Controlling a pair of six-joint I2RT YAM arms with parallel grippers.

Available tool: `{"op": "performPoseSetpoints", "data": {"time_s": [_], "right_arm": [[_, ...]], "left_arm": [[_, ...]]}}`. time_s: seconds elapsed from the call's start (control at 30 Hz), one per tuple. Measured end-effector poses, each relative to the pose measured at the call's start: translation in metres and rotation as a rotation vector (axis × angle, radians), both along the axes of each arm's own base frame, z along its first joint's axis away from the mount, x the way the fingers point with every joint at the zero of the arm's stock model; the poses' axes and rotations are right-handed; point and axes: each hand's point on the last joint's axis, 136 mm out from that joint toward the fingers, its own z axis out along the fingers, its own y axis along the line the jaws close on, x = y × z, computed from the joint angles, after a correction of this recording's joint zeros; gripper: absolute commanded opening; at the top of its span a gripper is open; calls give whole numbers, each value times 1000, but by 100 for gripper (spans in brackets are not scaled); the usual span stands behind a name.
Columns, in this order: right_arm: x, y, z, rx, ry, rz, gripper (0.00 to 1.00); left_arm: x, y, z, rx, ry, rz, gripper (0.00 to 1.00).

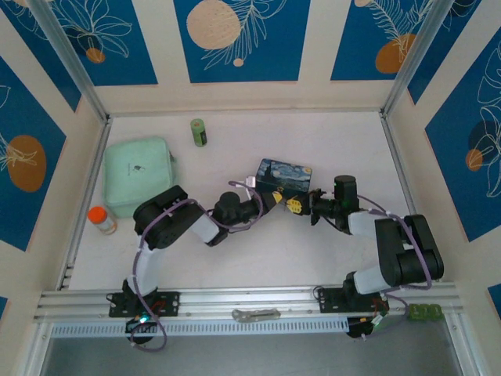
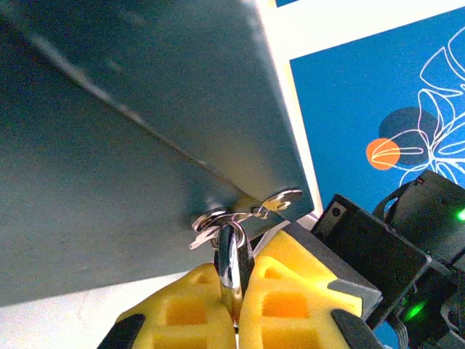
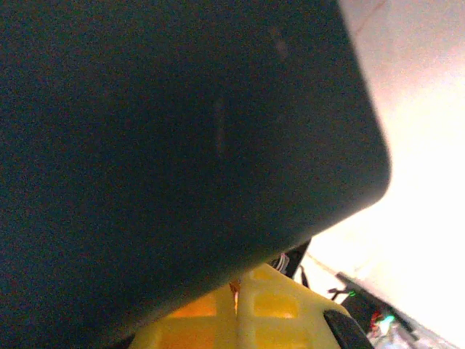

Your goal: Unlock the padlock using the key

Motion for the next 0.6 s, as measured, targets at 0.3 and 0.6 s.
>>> {"op": "performPoseSetpoints", "data": {"time_s": [0.3,0.6], "right_arm": [[13,-5,-6,169,123,-21,0],[23,-9,-2,242,65,19,0]], "left_arm": [[5,0,2,80,-176,-19,0],[6,-1,4,113,-270,-23,0]]}}
